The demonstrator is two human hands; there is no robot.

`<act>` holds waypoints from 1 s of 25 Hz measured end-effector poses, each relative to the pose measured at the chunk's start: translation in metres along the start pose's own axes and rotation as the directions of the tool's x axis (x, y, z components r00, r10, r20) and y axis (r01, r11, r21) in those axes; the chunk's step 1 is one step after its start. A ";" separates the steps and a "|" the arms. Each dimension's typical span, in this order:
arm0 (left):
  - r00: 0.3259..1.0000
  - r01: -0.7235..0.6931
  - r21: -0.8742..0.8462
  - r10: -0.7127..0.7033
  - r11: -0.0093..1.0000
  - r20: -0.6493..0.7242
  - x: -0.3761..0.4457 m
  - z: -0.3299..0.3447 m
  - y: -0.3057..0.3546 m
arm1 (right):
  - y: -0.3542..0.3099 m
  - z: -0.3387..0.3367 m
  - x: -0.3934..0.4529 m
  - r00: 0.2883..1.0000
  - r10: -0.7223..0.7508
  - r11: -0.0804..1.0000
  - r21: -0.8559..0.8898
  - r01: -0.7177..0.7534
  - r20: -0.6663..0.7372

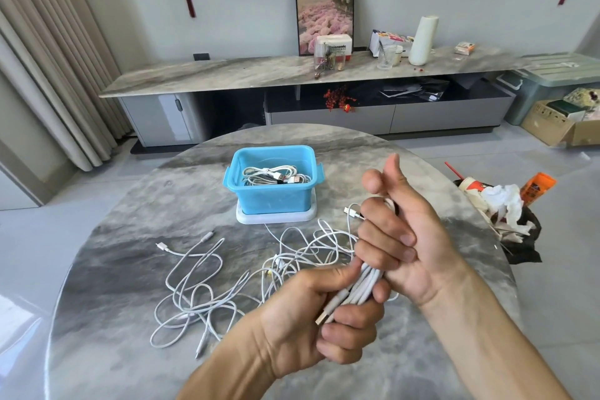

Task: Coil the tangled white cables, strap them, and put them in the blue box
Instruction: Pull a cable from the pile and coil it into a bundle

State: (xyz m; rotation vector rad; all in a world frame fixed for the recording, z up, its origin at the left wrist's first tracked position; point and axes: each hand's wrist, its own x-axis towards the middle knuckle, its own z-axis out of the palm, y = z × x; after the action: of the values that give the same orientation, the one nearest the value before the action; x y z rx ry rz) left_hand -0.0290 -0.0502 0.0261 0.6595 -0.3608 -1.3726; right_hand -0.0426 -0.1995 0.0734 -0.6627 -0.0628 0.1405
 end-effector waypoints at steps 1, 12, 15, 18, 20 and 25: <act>1.000 -0.003 0.015 0.004 1.000 -0.014 0.000 0.002 0.000 | 0.000 0.000 0.000 1.000 -0.012 1.000 0.001 0.012 -0.007; 0.789 -0.070 0.539 0.378 0.839 -0.485 0.005 0.004 -0.008 | 0.020 -0.008 0.017 0.908 -0.007 0.994 0.097 0.053 -0.420; 0.855 -0.049 0.491 0.290 0.870 -0.429 0.004 0.007 -0.007 | 0.017 -0.011 0.014 0.923 -0.020 0.996 0.073 0.053 -0.385; 0.915 -0.066 0.345 0.195 0.936 -0.353 0.002 0.004 -0.005 | 0.011 -0.009 0.008 0.933 -0.035 0.999 0.004 0.039 -0.359; 0.937 -0.089 0.271 0.173 0.958 -0.303 0.001 0.002 -0.004 | 0.008 -0.008 0.006 0.928 -0.039 0.999 -0.037 0.027 -0.371; 0.850 -0.025 0.519 0.291 0.854 -0.439 0.006 0.006 -0.007 | 0.014 -0.016 0.012 0.896 -0.140 0.987 -0.132 0.092 -0.421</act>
State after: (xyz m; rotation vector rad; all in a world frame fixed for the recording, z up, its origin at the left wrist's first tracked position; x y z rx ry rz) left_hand -0.0369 -0.0575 0.0256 1.3584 -0.3367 -0.8856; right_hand -0.0307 -0.1967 0.0529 -0.7851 0.3177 -0.1289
